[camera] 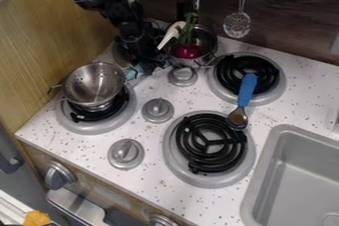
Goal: Move the spatula over the pan
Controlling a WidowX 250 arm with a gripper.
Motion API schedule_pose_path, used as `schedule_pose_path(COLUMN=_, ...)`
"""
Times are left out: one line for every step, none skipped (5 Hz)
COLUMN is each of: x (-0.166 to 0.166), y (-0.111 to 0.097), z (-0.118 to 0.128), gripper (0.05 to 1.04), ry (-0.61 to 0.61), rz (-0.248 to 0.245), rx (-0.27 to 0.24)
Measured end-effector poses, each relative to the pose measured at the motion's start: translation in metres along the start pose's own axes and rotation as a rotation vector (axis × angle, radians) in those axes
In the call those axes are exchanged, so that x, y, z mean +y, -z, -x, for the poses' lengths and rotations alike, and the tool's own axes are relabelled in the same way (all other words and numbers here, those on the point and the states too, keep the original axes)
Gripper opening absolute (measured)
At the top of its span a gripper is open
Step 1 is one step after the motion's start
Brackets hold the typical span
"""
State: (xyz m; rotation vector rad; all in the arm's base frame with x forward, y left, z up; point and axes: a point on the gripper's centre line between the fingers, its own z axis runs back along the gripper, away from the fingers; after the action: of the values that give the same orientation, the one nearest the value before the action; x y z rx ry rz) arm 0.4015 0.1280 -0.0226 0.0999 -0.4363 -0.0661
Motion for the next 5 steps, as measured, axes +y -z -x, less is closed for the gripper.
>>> schedule_pose_path(x=-0.007, y=0.001, z=0.001, gripper=0.282, ry=0.001, rz=0.017, rx=0.013)
schedule_pose_path(x=-0.010, y=0.000, z=0.000, gripper=0.280, ry=0.000, rz=0.015, rx=0.021)
schedule_pose_path(x=-0.017, y=-0.004, z=-0.002, gripper=0.280, ry=0.001, rz=0.012, rx=0.031)
schedule_pose_path(x=-0.022, y=-0.012, z=-0.005, gripper=0.280, ry=0.018, rz=-0.017, rx=0.029)
schedule_pose_path(x=-0.025, y=-0.017, z=-0.006, gripper=0.280, ry=0.032, rz=-0.044, rx=0.014)
